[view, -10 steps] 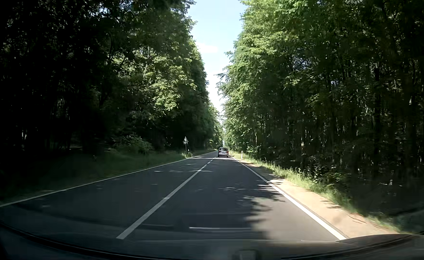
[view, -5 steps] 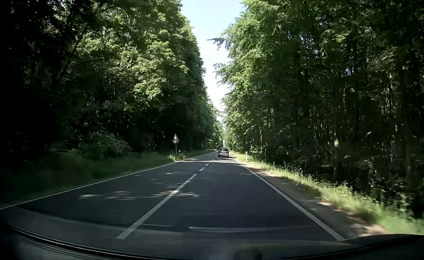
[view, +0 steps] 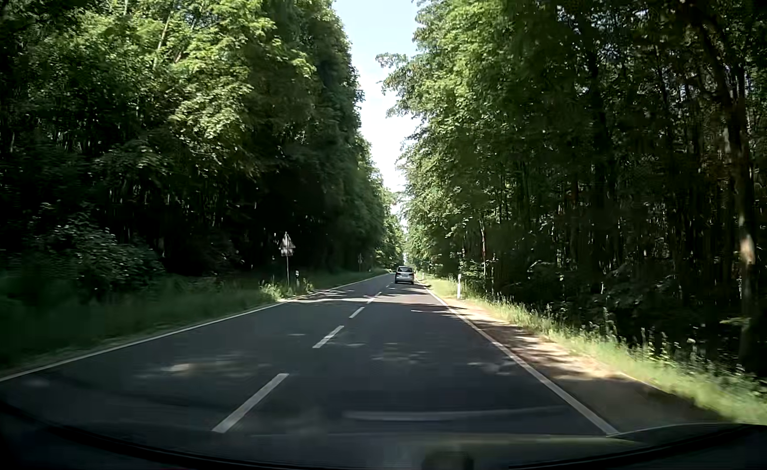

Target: Follow the waypoints while adhering to traffic rules and regulations

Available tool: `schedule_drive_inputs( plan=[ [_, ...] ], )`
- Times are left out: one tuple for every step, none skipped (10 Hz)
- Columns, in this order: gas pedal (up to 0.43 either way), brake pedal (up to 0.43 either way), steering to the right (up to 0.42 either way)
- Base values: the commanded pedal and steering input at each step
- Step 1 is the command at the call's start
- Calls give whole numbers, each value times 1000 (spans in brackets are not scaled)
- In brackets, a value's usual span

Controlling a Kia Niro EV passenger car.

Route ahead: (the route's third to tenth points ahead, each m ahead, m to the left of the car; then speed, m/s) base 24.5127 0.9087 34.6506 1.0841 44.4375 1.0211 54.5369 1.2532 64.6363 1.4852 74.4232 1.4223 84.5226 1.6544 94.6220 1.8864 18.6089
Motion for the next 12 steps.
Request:
schedule_drive_inputs(
  plan=[
    [130, 30, 5],
    [130, 30, 4],
    [110, 30, 4],
    [87, 30, 3],
    [79, 30, 3],
    [67, 30, 1],
    [59, 30, 0],
    [47, 30, -2],
    [28, 30, -2],
    [0, 30, -2],
    [0, 30, -2],
    [0, 30, -1]
  ],
)
